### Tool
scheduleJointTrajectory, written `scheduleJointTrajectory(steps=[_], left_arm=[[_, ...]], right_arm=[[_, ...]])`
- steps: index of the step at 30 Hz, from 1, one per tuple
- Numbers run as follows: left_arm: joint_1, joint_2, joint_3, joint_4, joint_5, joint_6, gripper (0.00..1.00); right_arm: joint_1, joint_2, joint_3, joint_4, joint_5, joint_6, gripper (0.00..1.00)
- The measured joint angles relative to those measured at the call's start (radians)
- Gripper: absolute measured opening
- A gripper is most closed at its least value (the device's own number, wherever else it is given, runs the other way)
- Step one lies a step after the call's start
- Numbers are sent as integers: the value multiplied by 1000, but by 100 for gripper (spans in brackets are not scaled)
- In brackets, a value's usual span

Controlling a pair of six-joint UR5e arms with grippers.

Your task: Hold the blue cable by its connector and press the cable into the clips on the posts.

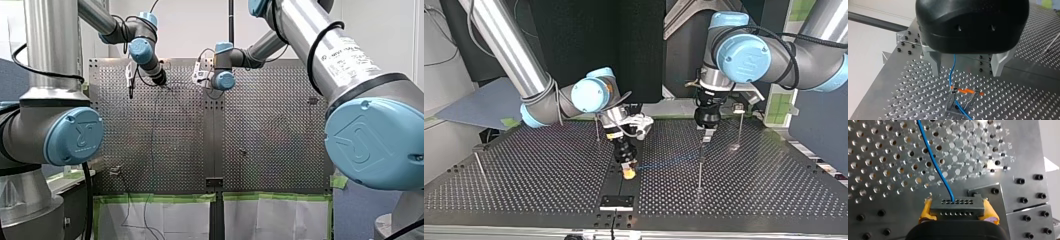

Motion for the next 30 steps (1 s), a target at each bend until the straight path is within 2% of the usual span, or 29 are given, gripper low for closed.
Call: scheduleJointTrajectory(steps=[4, 6, 14, 19, 25, 30], left_arm=[[-9, 0, 0, 1, -31, 36, 100], [-17, 0, 0, 1, -43, 35, 100], [-89, -5, 0, 10, -96, -31, 100], [-141, -44, 5, 18, -134, -61, 100], [-186, -94, 23, 38, -157, -45, 100], [-201, -107, 61, 46, -196, -24, 100]], right_arm=[[-12, -1, 2, 3, -1, 1, 0], [-19, -1, 4, 4, -1, 2, 0], [-46, -2, 24, 3, -6, 7, 0], [-64, -2, 48, 0, -22, 2, 0], [-78, -2, 60, -2, -31, -11, 0], [-84, -2, 62, -2, -36, -13, 0]])
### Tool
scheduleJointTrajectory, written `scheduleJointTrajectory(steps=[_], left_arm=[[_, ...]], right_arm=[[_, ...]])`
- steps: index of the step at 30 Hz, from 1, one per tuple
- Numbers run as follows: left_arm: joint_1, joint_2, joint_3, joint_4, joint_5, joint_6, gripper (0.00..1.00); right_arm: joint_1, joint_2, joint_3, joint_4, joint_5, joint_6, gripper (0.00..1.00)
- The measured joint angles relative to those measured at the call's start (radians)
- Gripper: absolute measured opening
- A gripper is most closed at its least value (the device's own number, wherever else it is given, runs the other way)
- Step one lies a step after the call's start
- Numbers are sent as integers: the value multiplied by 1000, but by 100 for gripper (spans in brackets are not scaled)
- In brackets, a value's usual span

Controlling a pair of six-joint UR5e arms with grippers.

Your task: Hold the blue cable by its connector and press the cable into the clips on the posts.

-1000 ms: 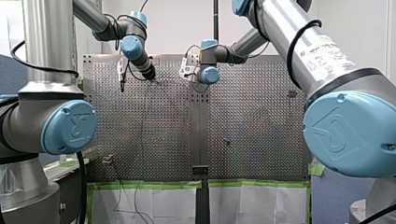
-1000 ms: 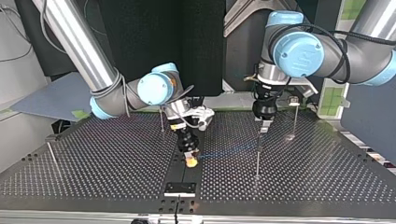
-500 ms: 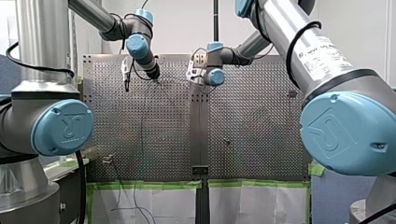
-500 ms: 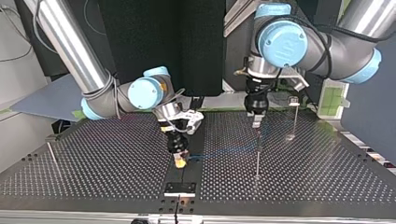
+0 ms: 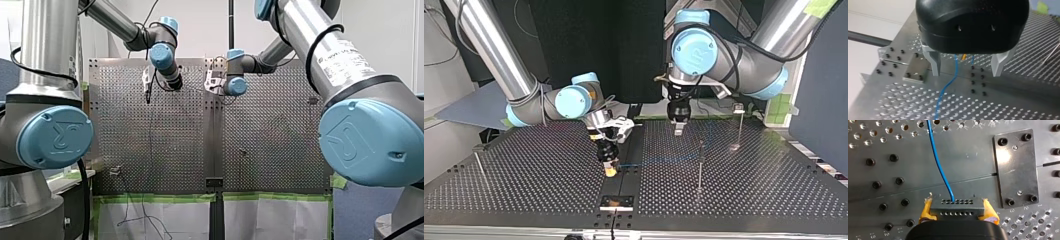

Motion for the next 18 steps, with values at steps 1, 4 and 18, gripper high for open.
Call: scheduleJointTrajectory(steps=[1, 4, 18], left_arm=[[-2, -1, 12, 1, -12, 6, 100], [-4, -1, 44, 5, -42, 16, 100], [-17, -94, 112, 48, -62, 25, 100]], right_arm=[[-1, 0, 0, 0, -3, 0, 0], [-4, 0, 0, -1, -10, 0, 0], [-6, 0, 0, -3, -13, 0, 0]])
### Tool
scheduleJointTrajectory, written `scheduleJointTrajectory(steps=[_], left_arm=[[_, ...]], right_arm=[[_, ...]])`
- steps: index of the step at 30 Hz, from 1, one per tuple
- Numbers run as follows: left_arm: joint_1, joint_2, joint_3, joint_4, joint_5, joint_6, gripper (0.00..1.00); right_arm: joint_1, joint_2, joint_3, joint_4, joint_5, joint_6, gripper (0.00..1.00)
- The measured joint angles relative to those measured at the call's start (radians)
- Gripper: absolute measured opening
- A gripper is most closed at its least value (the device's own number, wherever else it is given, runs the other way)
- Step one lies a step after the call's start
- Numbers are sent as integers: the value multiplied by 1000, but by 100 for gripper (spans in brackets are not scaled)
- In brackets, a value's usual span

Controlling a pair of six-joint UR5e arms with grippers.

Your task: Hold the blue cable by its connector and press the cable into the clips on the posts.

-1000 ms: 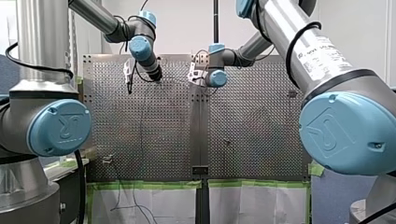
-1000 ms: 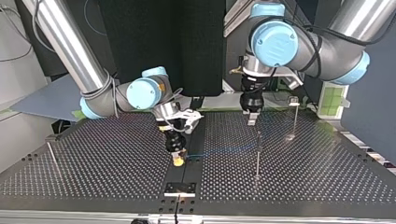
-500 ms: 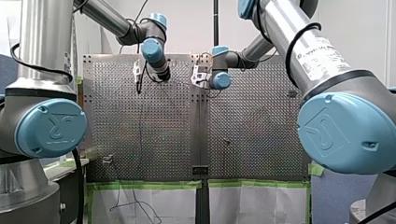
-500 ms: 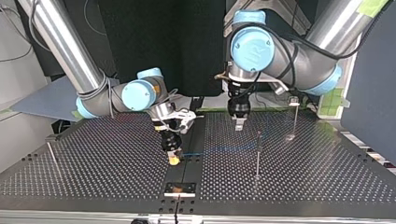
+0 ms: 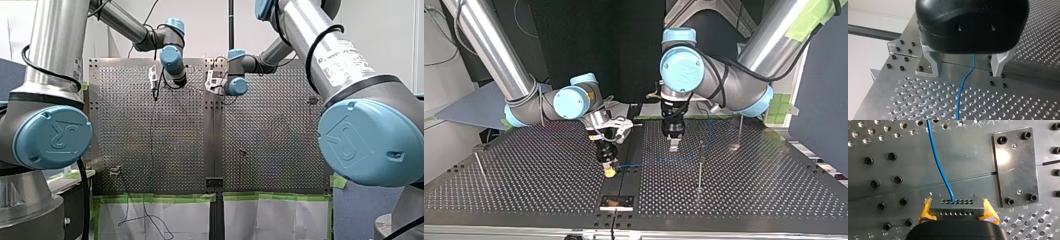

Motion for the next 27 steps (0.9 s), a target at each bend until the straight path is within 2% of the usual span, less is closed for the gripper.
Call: scheduleJointTrajectory(steps=[7, 22, 27], left_arm=[[4, -16, 14, 31, -9, 1, 100], [10, -104, 117, 29, -9, 5, 100], [16, -129, 129, 27, -7, 10, 100]], right_arm=[[0, 0, 0, 0, 0, 0, 0], [0, 0, 0, 0, -8, 0, 0], [-2, 0, 0, 0, -7, 0, 0]])
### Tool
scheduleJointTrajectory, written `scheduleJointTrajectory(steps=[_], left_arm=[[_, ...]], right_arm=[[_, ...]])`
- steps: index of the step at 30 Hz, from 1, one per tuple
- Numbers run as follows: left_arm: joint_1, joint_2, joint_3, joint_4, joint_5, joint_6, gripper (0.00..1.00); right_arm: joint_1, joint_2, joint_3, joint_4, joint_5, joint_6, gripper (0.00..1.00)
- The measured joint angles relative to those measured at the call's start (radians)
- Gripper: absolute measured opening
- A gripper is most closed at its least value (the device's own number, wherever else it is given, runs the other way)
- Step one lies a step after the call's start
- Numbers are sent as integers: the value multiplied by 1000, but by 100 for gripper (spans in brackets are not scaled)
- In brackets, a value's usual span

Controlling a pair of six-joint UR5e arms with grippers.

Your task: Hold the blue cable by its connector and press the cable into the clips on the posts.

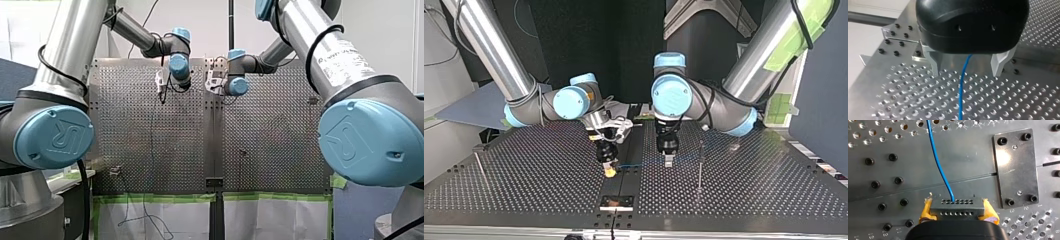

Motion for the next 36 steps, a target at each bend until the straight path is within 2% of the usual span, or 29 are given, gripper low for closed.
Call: scheduleJointTrajectory(steps=[13, 25, 26, 27, 28, 29, 30, 31, 32, 33, 34, 36], left_arm=[[41, -34, 25, 17, 7, 23, 100], [52, -36, 35, 18, 4, 41, 100], [51, -36, 35, 19, 3, 45, 85], [50, -36, 35, 19, 2, 49, 85], [49, -36, 35, 21, 1, 55, 62], [48, -36, 36, 24, 0, 59, 46], [46, -36, 36, 28, -2, 62, 46], [45, -36, 36, 34, -5, 65, 31], [43, -36, 36, 38, -8, 65, 8], [42, -36, 36, 41, -12, 66, 8], [40, -36, 36, 43, -18, 66, 0], [38, -36, 36, 45, -24, 66, 0]], right_arm=[[-4, 1, 0, -2, 1, 0, 0], [-5, 1, 0, -3, -1, 0, 0], [-5, 1, 0, -3, -1, 0, 0], [-5, 1, 0, -3, -2, 0, 0], [-5, 1, 0, -3, -3, 0, 0], [-5, 1, 0, -3, -3, 0, 0], [-5, 1, 0, -3, -3, 0, 0], [-5, 1, 0, -3, -3, 0, 0], [-5, 1, 0, -3, -3, 0, 0], [-5, 1, 0, -3, -4, 0, 0], [-5, 1, 0, -3, -4, 0, 0], [-5, 1, 0, -3, -4, 0, 0]])
